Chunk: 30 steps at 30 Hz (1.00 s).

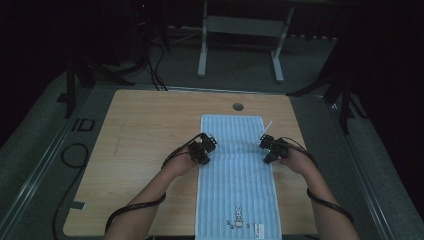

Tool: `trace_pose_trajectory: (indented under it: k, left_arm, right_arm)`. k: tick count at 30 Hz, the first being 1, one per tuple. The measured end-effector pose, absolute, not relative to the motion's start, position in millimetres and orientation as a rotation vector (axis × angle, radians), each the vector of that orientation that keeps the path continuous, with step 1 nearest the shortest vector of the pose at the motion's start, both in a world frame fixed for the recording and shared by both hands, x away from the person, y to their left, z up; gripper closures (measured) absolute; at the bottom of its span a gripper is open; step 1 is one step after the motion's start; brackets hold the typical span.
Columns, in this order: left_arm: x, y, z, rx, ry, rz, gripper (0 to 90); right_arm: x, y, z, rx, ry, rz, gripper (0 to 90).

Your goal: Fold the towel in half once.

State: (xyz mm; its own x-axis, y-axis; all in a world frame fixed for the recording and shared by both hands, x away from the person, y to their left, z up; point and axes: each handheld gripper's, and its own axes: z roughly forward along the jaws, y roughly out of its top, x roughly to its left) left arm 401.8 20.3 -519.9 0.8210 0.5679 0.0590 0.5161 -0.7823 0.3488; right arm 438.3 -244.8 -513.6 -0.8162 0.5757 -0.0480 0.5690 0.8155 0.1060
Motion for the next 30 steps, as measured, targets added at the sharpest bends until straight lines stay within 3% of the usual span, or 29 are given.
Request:
trace_pose_trajectory:
  k: [7, 14, 22, 30]
  left_arm:
    - [387.3, 42.4, -483.4, 2.585, 0.778, 0.225, 86.7]
    - [340.9, 49.1, -460.3, 2.597, 0.662, 0.237, 86.3]
    - [295.2, 48.4, -486.5, 2.678, 0.595, 0.170, 84.9]
    - [281.6, 42.7, -509.7, 2.724, 0.572, 0.108, 77.9]
  right_arm:
    - [415.3, -258.5, -475.7, 0.891, 2.869, 0.338, 87.2]
    - [364.3, -266.9, -447.1, 0.787, 2.833, 0.478, 87.2]
    - [309.4, -259.5, -466.2, 0.678, 2.892, 0.447, 87.1]
    - [295.3, -258.8, -498.8, 0.695, 2.952, 0.392, 86.4]
